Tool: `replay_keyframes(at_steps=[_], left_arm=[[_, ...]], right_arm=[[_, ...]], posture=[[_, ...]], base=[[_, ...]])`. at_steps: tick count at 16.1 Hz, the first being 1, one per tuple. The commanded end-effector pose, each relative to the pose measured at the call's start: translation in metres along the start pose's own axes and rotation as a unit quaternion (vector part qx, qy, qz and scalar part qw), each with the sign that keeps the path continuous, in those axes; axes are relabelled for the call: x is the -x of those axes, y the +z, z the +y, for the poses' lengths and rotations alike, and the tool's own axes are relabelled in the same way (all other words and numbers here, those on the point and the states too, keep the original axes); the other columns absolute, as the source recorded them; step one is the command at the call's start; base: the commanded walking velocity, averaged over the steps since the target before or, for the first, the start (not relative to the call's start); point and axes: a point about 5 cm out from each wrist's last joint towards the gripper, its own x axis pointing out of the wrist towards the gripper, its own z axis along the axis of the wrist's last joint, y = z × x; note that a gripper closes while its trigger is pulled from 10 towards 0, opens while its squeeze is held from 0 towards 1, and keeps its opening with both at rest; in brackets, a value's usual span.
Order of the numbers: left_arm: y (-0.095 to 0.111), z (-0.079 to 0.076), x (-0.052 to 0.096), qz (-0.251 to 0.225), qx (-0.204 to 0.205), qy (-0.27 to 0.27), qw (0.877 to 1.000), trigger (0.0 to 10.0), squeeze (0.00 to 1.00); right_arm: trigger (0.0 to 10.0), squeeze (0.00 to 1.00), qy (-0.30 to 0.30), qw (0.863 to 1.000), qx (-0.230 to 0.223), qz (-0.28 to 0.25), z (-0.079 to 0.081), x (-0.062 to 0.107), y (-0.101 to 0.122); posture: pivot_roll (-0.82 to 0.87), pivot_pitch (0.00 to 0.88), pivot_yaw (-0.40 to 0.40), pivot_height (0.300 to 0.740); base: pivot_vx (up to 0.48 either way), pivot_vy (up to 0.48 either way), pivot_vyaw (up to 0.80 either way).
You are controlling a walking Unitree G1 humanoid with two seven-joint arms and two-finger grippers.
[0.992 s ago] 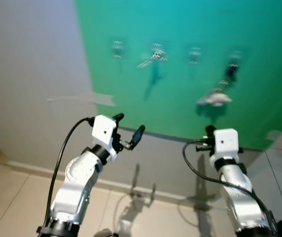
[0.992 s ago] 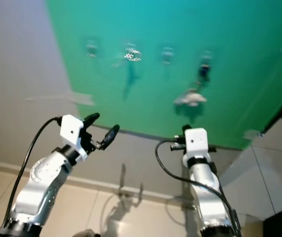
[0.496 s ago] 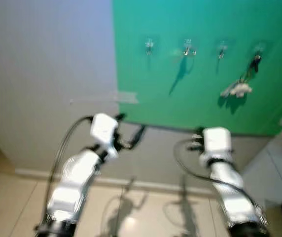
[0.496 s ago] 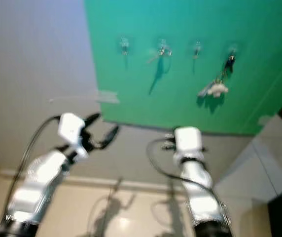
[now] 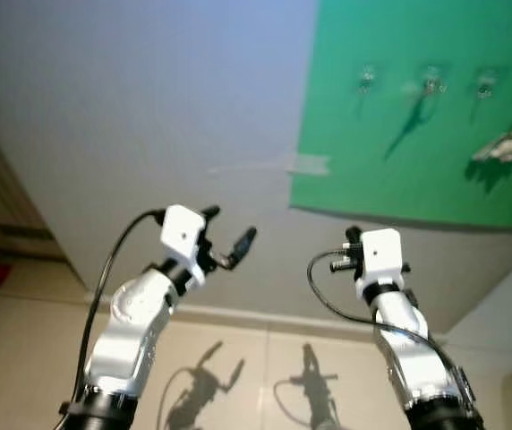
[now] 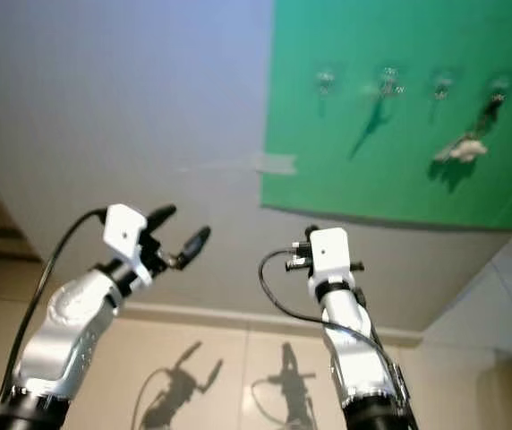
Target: Hang keys on a hook
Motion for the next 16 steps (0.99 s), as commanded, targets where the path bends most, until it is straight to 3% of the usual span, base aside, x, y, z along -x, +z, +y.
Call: replay_keyframes(at_steps=[1, 5, 6, 8, 10, 13, 14, 16], left_arm=[[0.003, -0.004, -0.007, -0.006, -0.004, -0.009, 1.0, 10.0, 0.0], [0.001, -0.002, -0.008, -0.004, -0.019, -0.004, 1.0, 10.0, 0.0], [0.001, -0.002, -0.009, -0.004, -0.022, -0.003, 1.0, 10.0, 0.0], [0.001, 0.001, -0.012, -0.002, -0.034, 0.003, 0.999, 10.0, 0.0], [0.001, 0.005, -0.015, -0.003, -0.05, 0.01, 0.999, 10.0, 0.0], [-0.007, 0.013, -0.017, 0.006, -0.018, 0.035, 0.999, 10.0, 0.0], [-0.018, 0.02, -0.016, 0.022, 0.021, 0.074, 0.997, 10.0, 0.0], [-0.024, 0.023, -0.016, 0.028, 0.024, 0.092, 0.995, 10.0, 0.0]], right_arm=[[10.0, 0.0, -0.008, 1.0, 0.006, 0.003, -0.007, 0.002, -0.003], [10.0, 0.0, -0.012, 1.0, 0.02, -0.003, -0.007, 0.003, -0.002], [10.0, 0.0, -0.021, 0.999, 0.03, 0.016, -0.009, 0.002, -0.006], [10.0, 0.0, -0.018, 1.0, 0.001, 0.0, -0.009, 0.001, -0.002], [10.0, 0.0, -0.015, 1.0, -0.001, 0.0, -0.008, 0.0, -0.001], [10.0, 0.0, -0.007, 1.0, -0.008, -0.005, -0.004, -0.005, 0.001], [10.0, 0.0, 0.0, 1.0, -0.02, -0.01, -0.004, -0.006, 0.003], [10.0, 0.0, -0.007, 1.0, -0.027, -0.006, -0.007, -0.005, 0.001]], posture=[[-0.04, 0.0, 0.016, 0.727], [-0.05, 0.0, 0.023, 0.727], [-0.05, 0.0, 0.026, 0.727], [-0.05, 0.0, 0.028, 0.708], [-0.05, 0.0, 0.026, 0.695], [-0.06, 0.0, 0.024, 0.67], [-0.07, 0.0, 0.022, 0.67], [-0.06, 0.0, 0.013, 0.67]], base=[[0.0, 0.48, 0.0], [0.0, 0.12, 0.0], [0.0, 0.0, 0.0], [0.0, 0.0, 0.0], [0.0, 0.0, -0.22], [0.0, 0.0, -0.45], [0.0, 0.0, -0.54], [0.0, 0.0, -0.54]])
